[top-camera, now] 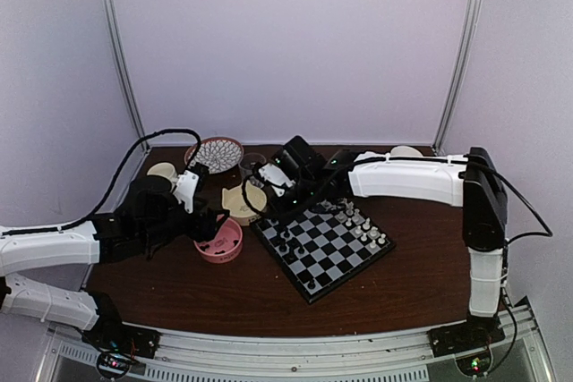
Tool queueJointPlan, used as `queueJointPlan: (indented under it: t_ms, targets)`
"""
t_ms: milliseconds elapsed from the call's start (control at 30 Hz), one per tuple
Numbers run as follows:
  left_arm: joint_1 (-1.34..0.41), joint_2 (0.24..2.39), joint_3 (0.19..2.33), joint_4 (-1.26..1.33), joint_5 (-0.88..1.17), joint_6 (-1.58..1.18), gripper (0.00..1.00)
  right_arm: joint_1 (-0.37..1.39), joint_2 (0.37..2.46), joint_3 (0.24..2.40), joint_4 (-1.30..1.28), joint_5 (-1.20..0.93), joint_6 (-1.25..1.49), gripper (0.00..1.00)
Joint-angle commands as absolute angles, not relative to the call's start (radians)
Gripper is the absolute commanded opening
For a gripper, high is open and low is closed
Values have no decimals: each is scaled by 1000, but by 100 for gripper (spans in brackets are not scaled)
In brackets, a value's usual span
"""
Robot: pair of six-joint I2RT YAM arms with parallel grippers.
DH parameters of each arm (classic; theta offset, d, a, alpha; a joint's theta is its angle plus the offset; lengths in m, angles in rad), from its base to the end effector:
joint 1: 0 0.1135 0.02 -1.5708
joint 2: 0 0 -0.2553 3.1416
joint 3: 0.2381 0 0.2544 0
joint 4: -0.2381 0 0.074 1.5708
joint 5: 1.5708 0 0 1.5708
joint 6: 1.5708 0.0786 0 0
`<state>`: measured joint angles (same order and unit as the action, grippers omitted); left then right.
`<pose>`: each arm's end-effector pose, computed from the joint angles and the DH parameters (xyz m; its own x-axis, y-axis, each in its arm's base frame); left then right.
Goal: Set up the chess pieces on the board
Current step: Place the knight at g8.
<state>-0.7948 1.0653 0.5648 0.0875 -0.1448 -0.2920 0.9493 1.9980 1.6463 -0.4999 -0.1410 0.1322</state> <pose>0.2050 -0.1927 0.2100 -0.4459 0.0477 -0.8938 0.5068 0.8365 -0.2082 0.2697 0.3955 0.2028 -0.5474 -0.5402 -0.6391 -0.7936 0.5775 0.1916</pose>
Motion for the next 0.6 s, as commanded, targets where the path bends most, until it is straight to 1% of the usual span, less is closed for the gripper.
queueJointPlan:
  t_ms: [0,267,567]
  targets:
    - [-778,1058,557,57,-250,-385,71,985,2057,1744,-628,-16,62,0]
    - [-746,1047,555,12,-297,-442,72,1008,2178,1872,-690,39,27,0]
    - [-736,1031,552,6,-317,-454,73,1008,2246,1937,-711,69,13,0]
